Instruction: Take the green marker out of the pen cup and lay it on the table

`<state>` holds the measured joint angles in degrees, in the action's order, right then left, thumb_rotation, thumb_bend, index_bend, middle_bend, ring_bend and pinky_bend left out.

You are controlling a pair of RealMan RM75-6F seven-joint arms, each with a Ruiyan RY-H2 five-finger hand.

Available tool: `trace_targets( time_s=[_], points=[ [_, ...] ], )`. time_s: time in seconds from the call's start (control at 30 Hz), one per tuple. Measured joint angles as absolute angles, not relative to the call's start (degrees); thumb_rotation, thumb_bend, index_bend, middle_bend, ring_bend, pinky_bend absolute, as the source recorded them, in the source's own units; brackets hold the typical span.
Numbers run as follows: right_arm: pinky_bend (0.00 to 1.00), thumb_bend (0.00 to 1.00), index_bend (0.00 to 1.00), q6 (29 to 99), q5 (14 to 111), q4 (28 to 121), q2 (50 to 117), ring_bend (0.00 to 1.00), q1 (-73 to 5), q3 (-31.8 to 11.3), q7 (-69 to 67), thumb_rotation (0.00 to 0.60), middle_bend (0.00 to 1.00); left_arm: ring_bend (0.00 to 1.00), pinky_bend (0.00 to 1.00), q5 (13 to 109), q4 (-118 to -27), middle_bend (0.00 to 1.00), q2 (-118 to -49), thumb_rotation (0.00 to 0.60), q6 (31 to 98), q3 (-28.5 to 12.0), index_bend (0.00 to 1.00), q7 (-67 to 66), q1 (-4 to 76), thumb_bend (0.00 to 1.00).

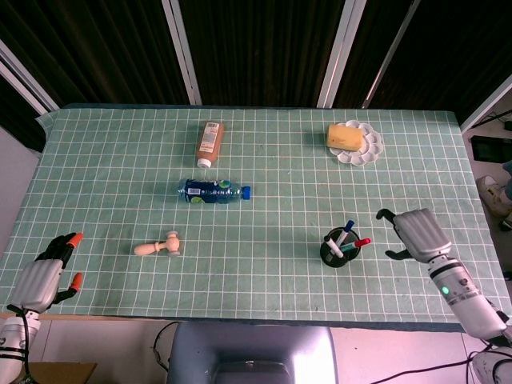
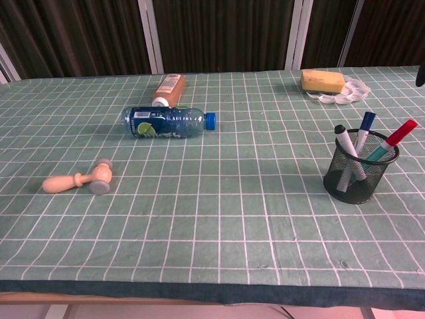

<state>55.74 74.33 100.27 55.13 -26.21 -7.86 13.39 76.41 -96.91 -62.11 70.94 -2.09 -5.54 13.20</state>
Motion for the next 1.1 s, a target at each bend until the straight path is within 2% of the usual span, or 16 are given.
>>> trace_targets(
  time_s=[0.3,0.6,0.93,1.1],
  points=[
    [0.98,0.39,0.52,52.1,73.3,98.4,57.6,1.00,-29.6,-7.8,13.2,0.600,1.00,0.03,0.29,76.1,-96.8,0.03,-62.1,0.600,70.8,-2.2,0.07,-5.3,13.2,0.47],
    [0.98,0.41,0.54,49.4,73.1,97.8,58.5,1.00,-31.6,-6.6,13.3,0.600,1.00,0.03,0.29,76.1,-96.9,0.03,-62.0,0.600,70.7,-2.2,0.07,-5.0,13.2,0.47],
    [0.99,0.48,0.58,49.0,72.2,97.4,59.3,1.00,-32.5,-5.9,13.9,0.600,1.00,0.03,0.29,75.9,-96.9,0.03,-61.9,0.600,70.7,-2.3,0.07,-4.8,13.2,0.47],
    [0.99,0.48,0.59,48.7,71.3,97.4,59.1,1.00,-32.7,-5.5,14.1,0.600,1.00,0.03,0.29,75.7,-96.9,0.03,-61.9,0.600,70.7,-2.3,0.07,-4.7,13.2,0.47]
  ],
)
